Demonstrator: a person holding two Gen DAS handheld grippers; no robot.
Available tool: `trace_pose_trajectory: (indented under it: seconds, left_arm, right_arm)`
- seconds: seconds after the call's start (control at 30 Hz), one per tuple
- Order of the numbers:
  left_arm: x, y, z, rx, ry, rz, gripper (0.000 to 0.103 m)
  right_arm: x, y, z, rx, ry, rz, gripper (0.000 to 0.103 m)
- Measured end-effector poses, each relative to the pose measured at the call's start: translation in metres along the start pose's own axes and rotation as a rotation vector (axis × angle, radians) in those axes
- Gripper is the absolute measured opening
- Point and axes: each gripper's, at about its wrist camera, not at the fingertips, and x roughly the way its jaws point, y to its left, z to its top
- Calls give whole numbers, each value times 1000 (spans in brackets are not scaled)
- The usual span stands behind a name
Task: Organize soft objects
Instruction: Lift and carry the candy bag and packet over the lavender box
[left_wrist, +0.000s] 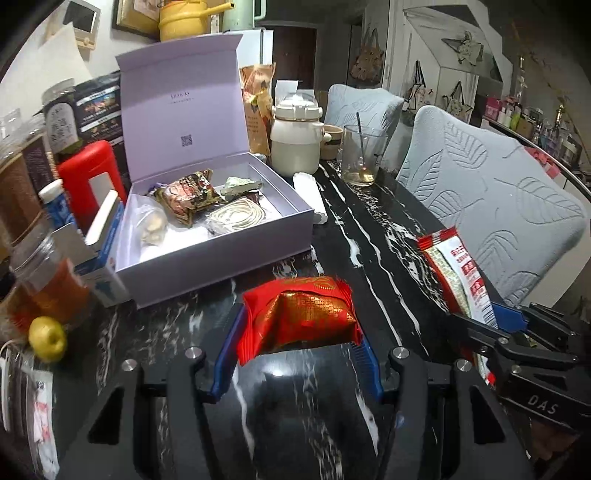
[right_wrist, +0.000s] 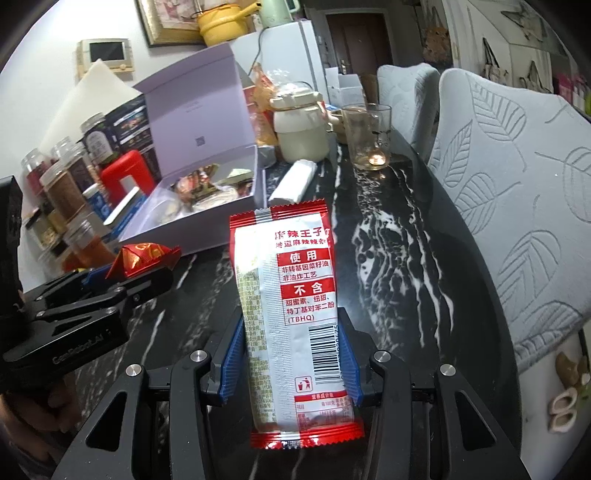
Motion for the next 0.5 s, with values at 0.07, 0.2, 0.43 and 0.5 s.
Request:
trace_pose_trajectory:
  seconds: [0.07,0.2,0.43,0.5]
  left_arm:
    - [-9,2,-6,-7,-4,-2,55]
    - [-28,8,-18,-16,-20,3,55]
    - [-55,28,-37,-40,-42,29,55]
    - [-62,34,-43,-45,-44,39,55]
  right_arm:
    - [-5,7,-5,-6,-3,9,45]
    - [-14,23,-16,-31,-5,31,45]
    - [-24,50,-35,-54,-13,110,45]
    - [-24,57,-40,-52,-10,137,45]
